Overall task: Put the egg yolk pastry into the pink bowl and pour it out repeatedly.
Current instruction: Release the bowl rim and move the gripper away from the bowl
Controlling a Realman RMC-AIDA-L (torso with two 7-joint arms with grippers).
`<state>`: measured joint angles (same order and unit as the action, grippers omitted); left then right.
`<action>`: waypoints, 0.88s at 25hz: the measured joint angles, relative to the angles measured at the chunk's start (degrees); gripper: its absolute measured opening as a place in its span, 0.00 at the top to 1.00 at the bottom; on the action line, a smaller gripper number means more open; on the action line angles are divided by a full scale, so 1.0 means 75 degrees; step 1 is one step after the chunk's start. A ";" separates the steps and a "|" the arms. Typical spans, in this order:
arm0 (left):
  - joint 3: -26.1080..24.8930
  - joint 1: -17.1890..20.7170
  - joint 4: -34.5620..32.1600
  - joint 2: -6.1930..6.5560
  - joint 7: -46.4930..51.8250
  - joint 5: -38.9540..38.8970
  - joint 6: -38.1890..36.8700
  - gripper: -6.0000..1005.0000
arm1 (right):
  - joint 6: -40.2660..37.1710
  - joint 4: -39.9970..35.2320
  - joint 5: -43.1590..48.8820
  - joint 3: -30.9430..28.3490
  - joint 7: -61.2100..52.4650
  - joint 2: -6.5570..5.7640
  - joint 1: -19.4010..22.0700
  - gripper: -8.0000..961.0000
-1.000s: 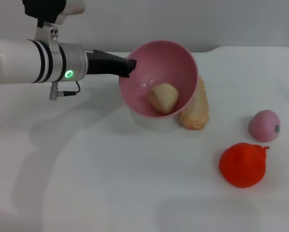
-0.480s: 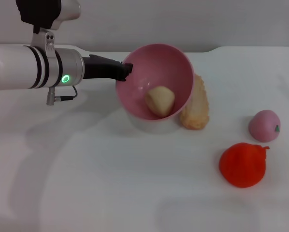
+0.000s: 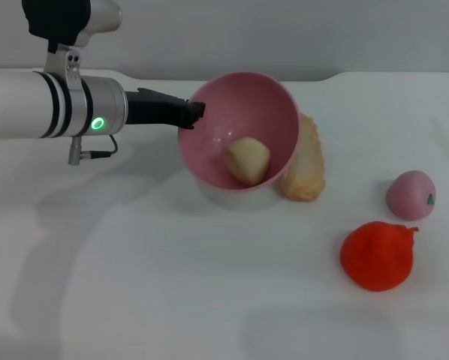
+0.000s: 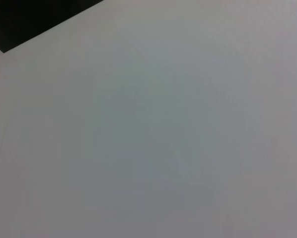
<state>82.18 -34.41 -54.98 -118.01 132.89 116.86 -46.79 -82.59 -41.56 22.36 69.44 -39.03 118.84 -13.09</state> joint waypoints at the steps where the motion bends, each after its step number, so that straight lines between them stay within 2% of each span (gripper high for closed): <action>1: -0.0062 -0.0014 -0.0010 0.0004 0.0012 0.0001 -0.0074 0.86 | -0.0002 0.0029 -0.0001 -0.0011 0.0000 0.0003 -0.0005 0.13; 15: -0.0319 -0.0098 -0.0025 0.0009 0.0049 0.0006 -0.0254 0.85 | -0.0017 0.0198 -0.0006 -0.0026 0.0005 0.0010 -0.0117 0.13; 21: -0.0422 -0.0116 -0.0058 0.0022 0.0135 0.0010 -0.0497 0.85 | -0.0293 0.0520 -0.0006 0.0015 0.0006 0.0010 -0.0264 0.13; 22: -0.0652 -0.0134 -0.0169 0.0049 0.0139 0.0069 -0.0879 0.85 | -0.0362 0.0592 -0.0006 0.0021 0.0003 0.0010 -0.0289 0.13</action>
<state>77.29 -35.42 -56.25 -117.64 133.93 117.37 -53.38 -85.30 -37.11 22.32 69.60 -39.01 118.92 -15.26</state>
